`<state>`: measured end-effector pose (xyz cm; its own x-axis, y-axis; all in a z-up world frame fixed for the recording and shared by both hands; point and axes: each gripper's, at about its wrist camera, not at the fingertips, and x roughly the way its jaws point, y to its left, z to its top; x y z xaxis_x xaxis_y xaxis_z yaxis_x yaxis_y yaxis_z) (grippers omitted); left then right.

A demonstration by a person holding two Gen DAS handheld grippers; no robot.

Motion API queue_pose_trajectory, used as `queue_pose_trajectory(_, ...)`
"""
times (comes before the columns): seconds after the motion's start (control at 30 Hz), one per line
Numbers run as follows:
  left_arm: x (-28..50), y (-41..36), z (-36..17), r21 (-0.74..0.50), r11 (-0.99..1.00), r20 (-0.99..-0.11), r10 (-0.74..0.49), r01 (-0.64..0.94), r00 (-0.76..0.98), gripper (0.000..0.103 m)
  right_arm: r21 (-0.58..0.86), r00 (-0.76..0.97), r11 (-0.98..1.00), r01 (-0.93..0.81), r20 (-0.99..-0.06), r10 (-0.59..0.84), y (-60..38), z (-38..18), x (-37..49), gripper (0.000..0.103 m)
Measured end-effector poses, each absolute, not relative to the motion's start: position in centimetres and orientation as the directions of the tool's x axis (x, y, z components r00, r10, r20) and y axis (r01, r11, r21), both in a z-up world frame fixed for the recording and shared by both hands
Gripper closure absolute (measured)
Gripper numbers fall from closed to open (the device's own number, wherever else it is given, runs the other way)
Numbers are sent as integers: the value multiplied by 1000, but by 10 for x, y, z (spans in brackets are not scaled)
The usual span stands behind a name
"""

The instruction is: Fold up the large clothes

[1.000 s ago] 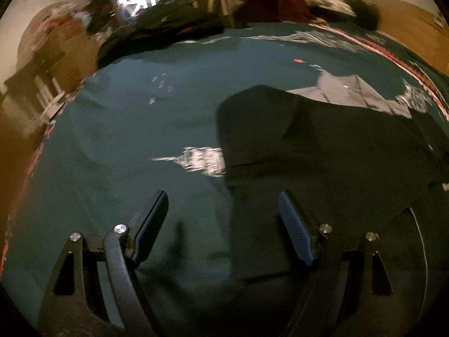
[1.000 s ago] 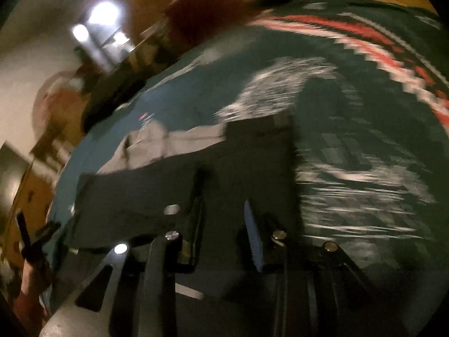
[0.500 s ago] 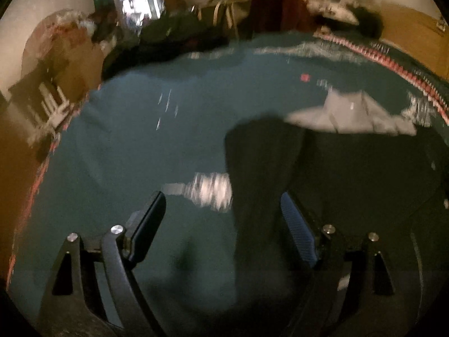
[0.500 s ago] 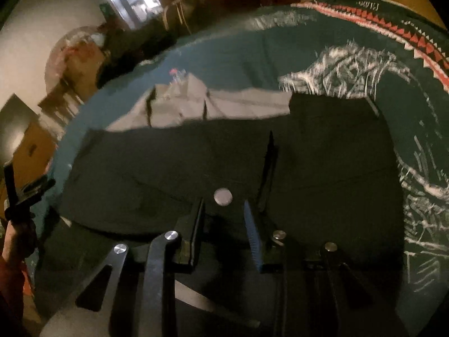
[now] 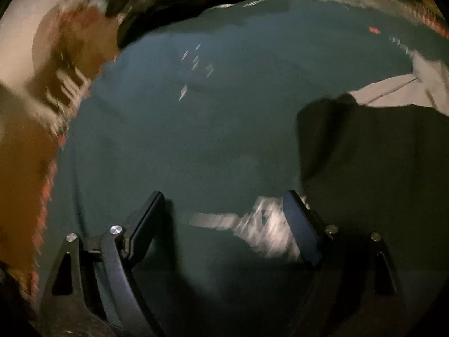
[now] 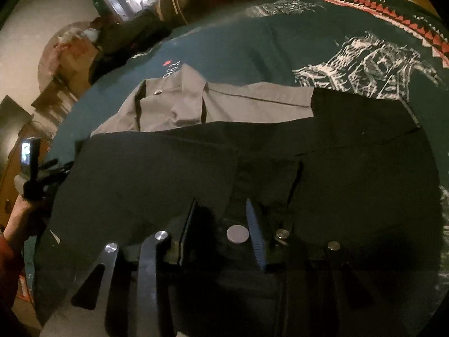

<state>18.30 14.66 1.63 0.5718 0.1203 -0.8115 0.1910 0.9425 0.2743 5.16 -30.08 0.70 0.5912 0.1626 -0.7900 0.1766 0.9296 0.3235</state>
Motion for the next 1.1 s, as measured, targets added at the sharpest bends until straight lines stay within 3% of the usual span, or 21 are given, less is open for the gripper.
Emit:
queue_pose_trajectory(0.13,131,197,33,194,965,-827,66,174,558,19,356,611,915,191,-772,173,-302,33,26,62)
queue_pose_trajectory(0.4,-3,257,67,-36,978,-799,-152,206,582,19,402,653,887,227,-738,168,-304,92,-117,56)
queue_pose_trajectory(0.57,-66,224,84,24,977,-741,-126,214,659,18,264,587,911,317,-809,30,-269,88,-214,54)
queue_pose_trajectory(0.67,-82,196,99,36,973,-701,-138,228,700,18,189,589,919,345,-806,-55,-241,92,-238,54)
queue_pose_trajectory(0.73,-83,178,104,42,966,-690,-157,256,706,18,153,603,921,360,-791,-104,-220,99,-237,51)
queue_pose_trajectory(0.8,-85,159,108,60,960,-684,-159,273,712,18,138,620,925,354,-775,-121,-202,106,-227,39)
queue_pose_trajectory(0.97,-101,132,126,82,946,-651,-187,313,736,17,85,642,936,342,-749,-167,-171,132,-216,30)
queue_pose_trajectory(1.1,-107,132,134,87,949,-638,-181,304,749,17,22,640,936,352,-735,-224,-166,146,-211,29)
